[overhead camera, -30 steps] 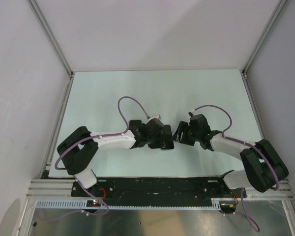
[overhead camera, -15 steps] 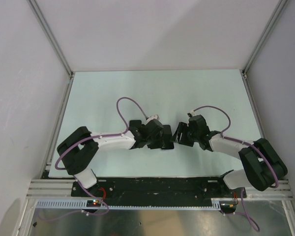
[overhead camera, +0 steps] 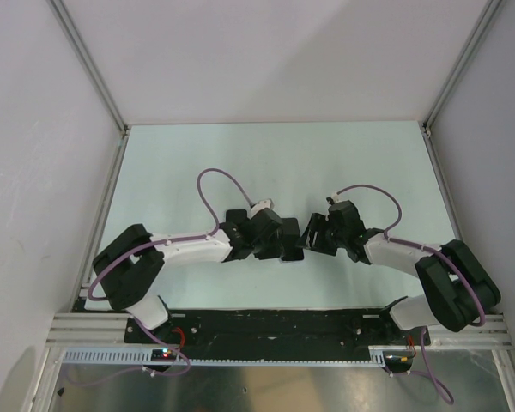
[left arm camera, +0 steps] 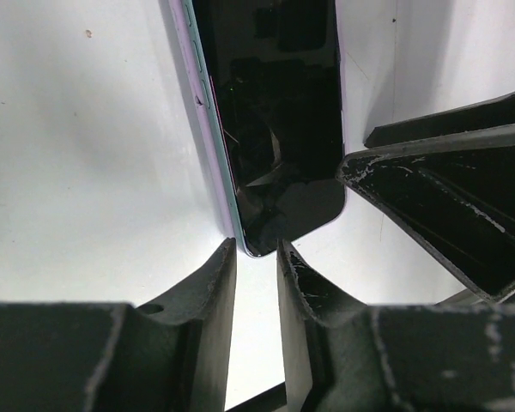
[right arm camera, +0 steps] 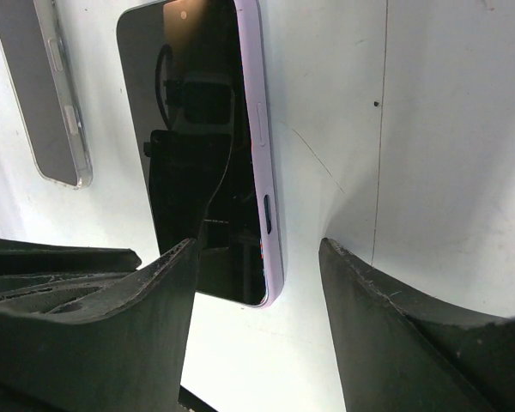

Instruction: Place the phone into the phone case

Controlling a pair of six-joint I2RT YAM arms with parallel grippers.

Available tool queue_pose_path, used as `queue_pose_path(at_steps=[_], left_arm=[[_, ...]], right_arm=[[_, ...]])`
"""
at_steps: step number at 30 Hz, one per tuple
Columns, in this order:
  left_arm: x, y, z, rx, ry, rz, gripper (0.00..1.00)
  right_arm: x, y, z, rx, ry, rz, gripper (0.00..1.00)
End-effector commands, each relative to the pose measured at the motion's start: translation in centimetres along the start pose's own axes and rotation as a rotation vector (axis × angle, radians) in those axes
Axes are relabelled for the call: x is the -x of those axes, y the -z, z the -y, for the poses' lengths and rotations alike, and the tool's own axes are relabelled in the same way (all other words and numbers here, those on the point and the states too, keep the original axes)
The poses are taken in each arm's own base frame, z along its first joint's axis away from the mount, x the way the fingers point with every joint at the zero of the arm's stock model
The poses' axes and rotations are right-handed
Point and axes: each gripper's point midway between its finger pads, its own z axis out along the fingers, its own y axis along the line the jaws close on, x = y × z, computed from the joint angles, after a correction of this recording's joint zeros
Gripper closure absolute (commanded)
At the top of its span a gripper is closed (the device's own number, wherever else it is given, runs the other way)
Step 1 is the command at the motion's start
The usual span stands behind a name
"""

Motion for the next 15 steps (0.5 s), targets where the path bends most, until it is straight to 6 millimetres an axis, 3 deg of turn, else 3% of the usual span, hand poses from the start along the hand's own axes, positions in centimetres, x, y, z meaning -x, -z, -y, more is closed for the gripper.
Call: queue_pose_path(at_steps=[1,15], left_arm=[[0.8,0.5,0.1,0.008,0.002,0.041,0.72],[0.0,-1.3,0.9,0.017,-0.02,-0.009,0.81]], right_arm=[[0.0,-0.3,0.2,-0.011,0.005,0.012,0.37],[-0.2,-0.5,0.4,-0.014,0.005,0.007,0.37]])
